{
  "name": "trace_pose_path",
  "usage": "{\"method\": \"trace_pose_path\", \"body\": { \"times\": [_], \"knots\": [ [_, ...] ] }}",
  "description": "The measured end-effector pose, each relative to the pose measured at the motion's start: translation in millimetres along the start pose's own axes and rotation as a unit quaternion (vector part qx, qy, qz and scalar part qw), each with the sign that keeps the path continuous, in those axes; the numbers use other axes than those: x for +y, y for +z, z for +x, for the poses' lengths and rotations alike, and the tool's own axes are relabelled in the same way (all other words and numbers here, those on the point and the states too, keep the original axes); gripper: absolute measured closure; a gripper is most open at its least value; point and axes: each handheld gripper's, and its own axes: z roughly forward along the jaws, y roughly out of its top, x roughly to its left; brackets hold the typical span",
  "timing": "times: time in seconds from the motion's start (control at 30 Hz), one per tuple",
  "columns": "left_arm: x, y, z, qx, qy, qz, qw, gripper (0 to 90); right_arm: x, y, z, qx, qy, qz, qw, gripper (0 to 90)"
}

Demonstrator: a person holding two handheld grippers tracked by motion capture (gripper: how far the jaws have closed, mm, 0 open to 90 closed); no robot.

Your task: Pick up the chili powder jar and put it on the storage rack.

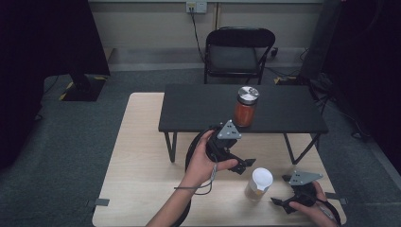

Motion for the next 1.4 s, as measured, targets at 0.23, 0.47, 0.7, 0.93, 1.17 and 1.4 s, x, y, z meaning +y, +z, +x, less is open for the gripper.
{"method": "trace_pose_path", "body": {
  "times": [0.23, 0.47, 0.7, 0.93, 1.17, 1.4],
  "knots": [
    [-8.1, 2.5, 0.2, 0.003, -0.004, 0.005, 1.0000, 3.7, 0.0, 0.0, 0.0, 0.000, 0.000, 0.000, 1.0000, 0.0],
    [-16.8, 3.2, 0.8, 0.008, -0.009, 0.010, 0.9999, 3.7, 0.0, 0.0, 0.0, 0.000, 0.000, 0.000, 1.0000, 0.0],
    [-25.4, 4.9, 0.8, 0.015, -0.012, 0.014, 0.9997, 3.7, 0.0, 0.0, 0.0, 0.000, 0.000, 0.000, 1.0000, 0.0],
    [-31.8, 4.6, 1.3, 0.025, -0.013, 0.021, 0.9994, 3.7, 0.0, 0.0, 0.0, 0.000, 0.000, 0.000, 1.0000, 0.0],
    [-39.2, 5.9, 3.4, 0.027, -0.020, 0.022, 0.9992, 3.6, 0.0, 0.0, 0.0, 0.000, 0.000, 0.000, 1.0000, 0.0],
    [-47.3, 8.0, 4.3, 0.033, -0.023, 0.029, 0.9988, 3.6, 0.0, 0.0, 0.0, 0.000, 0.000, 0.000, 1.0000, 0.0]
  ]
}}
